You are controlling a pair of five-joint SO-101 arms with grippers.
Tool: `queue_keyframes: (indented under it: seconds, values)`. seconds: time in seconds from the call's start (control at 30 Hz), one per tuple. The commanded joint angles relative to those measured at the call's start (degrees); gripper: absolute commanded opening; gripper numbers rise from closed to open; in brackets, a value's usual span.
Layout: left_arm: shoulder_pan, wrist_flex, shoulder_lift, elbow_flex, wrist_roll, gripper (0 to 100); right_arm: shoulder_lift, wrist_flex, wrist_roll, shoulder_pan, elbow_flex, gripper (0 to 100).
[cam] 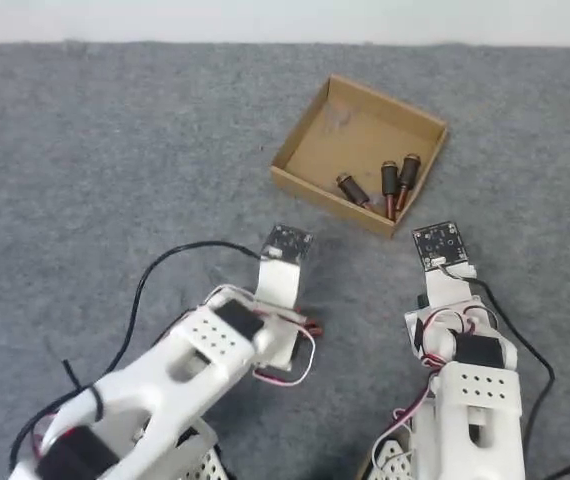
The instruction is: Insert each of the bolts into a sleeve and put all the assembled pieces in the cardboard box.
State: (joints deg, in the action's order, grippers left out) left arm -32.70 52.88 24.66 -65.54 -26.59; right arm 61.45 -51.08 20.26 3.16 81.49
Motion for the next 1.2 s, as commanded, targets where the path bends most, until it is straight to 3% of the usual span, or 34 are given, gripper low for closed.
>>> queue_keyframes:
  seconds: [0.0,0.27,0.5,0.7,1.03,1.17]
  values:
    - [1.93,0.53,-6.95,2.42,-0.53,1,-0.22,0.57,0.7,0.66,-0.26,0.7]
    - [8.53,1.14,-7.47,3.3,-0.53,1,-0.22,0.57,0.79,0.75,-0.26,0.7]
    - [5.1,1.32,-5.89,3.12,-0.53,1,-0.22,0.57,0.79,0.75,-0.26,0.7]
    - [4.66,6.59,-0.09,2.86,-0.53,1,-0.22,0.57,0.79,0.75,-0.26,0.7]
    - [4.66,7.82,-0.35,2.24,-0.35,1,-0.22,0.66,0.79,0.66,-0.26,0.7]
    - [4.75,6.77,-6.33,2.86,-0.35,1,-0.22,0.57,0.79,0.66,-0.26,0.7]
